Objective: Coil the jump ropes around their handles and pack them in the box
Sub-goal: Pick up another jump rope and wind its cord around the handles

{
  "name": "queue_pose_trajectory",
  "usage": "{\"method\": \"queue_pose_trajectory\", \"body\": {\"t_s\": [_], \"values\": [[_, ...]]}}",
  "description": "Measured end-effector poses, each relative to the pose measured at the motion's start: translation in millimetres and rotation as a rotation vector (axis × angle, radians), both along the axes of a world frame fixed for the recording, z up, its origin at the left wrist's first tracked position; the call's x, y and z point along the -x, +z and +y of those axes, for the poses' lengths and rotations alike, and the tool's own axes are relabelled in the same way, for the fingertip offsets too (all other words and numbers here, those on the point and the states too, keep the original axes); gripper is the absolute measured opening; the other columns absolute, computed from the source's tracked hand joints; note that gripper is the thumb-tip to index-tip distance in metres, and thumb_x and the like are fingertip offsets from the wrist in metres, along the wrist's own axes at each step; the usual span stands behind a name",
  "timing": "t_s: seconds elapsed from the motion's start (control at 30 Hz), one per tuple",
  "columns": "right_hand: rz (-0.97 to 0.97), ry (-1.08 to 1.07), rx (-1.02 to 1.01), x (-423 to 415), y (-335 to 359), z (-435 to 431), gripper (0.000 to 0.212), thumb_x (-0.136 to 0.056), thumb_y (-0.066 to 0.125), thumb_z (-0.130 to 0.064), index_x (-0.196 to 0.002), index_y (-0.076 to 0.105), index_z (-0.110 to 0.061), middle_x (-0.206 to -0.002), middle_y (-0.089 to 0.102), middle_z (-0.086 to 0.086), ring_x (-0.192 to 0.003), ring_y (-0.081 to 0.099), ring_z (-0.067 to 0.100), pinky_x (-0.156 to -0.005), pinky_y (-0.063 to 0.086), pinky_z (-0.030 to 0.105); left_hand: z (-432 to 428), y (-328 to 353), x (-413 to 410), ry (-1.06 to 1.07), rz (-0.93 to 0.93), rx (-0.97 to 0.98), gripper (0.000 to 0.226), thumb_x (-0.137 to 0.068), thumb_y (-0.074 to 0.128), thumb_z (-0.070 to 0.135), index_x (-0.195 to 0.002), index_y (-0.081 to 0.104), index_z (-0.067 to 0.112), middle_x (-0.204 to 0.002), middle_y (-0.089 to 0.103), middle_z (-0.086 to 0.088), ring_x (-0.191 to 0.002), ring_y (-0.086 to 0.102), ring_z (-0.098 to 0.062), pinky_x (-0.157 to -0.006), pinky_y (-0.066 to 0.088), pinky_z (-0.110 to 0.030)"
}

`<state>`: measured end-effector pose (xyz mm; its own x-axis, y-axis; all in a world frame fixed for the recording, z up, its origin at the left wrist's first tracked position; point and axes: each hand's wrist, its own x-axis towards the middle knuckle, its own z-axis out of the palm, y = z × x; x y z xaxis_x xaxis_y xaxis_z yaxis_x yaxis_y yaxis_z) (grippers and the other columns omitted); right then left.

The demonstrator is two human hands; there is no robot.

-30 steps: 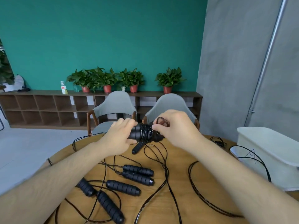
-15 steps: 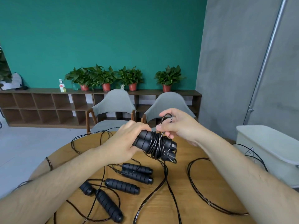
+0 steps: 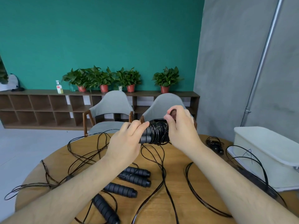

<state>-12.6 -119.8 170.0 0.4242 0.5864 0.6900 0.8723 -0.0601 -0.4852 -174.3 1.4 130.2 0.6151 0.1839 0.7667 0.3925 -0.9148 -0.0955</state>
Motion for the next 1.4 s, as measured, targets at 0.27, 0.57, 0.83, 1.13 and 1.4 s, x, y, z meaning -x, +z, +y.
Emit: {"method": "queue_pose_trajectory", "body": {"t_s": [0.27,0.57,0.83,1.13,1.4], "values": [[0.249,0.236,-0.184,-1.7,21.2,-6.0,0.021,-0.107,0.032,-0.036,-0.099,0.048,-0.026,-0.071,0.046,-0.002,-0.068,0.048,0.015,-0.076,0.048,0.041,-2.0,2.6,-2.3,0.064,0.009,0.104,0.069,-0.070,0.088,0.031,-0.130,0.059,0.013,-0.103,0.061,0.004,-0.082,0.065,-0.014,-0.057,0.038,-0.018],[-0.070,0.265,0.087,-6.5,26.4,-19.4,0.046,-0.108,0.032,-0.033,-0.152,0.039,-0.019,-0.112,0.053,-0.004,-0.097,0.055,0.007,-0.089,0.043,0.022,1.3,10.7,5.3,-0.082,0.006,0.308,0.063,-0.086,0.076,0.043,-0.140,0.050,0.022,-0.117,0.054,0.014,-0.095,0.059,-0.006,-0.068,0.042,-0.016],[-0.039,0.251,-0.054,-16.2,43.3,-22.8,0.013,-0.103,0.054,-0.017,-0.110,0.064,-0.022,-0.082,0.065,-0.014,-0.082,0.063,0.005,-0.074,0.052,0.018,12.2,17.0,16.4,-0.209,-0.105,0.437,0.066,-0.082,0.076,0.046,-0.138,0.049,0.023,-0.118,0.054,0.017,-0.109,0.058,-0.001,-0.089,0.053,-0.026],[-0.067,0.271,-0.019,-14.7,50.1,-27.4,0.016,-0.101,0.057,-0.015,-0.104,0.071,-0.022,-0.091,0.068,-0.012,-0.089,0.062,0.001,-0.077,0.046,0.008,19.2,29.3,18.7,-0.255,-0.134,0.453,0.062,-0.082,0.081,0.036,-0.135,0.052,0.024,-0.116,0.056,0.017,-0.110,0.056,0.003,-0.087,0.040,-0.004],[-0.214,0.276,0.093,-13.6,49.4,-25.1,0.026,-0.104,0.051,-0.017,-0.122,0.069,-0.018,-0.101,0.066,-0.012,-0.098,0.057,-0.003,-0.084,0.042,0.007,15.7,25.8,18.0,-0.288,-0.157,0.449,0.064,-0.082,0.081,0.039,-0.137,0.052,0.022,-0.118,0.058,0.014,-0.113,0.056,0.002,-0.094,0.048,-0.019]]}}
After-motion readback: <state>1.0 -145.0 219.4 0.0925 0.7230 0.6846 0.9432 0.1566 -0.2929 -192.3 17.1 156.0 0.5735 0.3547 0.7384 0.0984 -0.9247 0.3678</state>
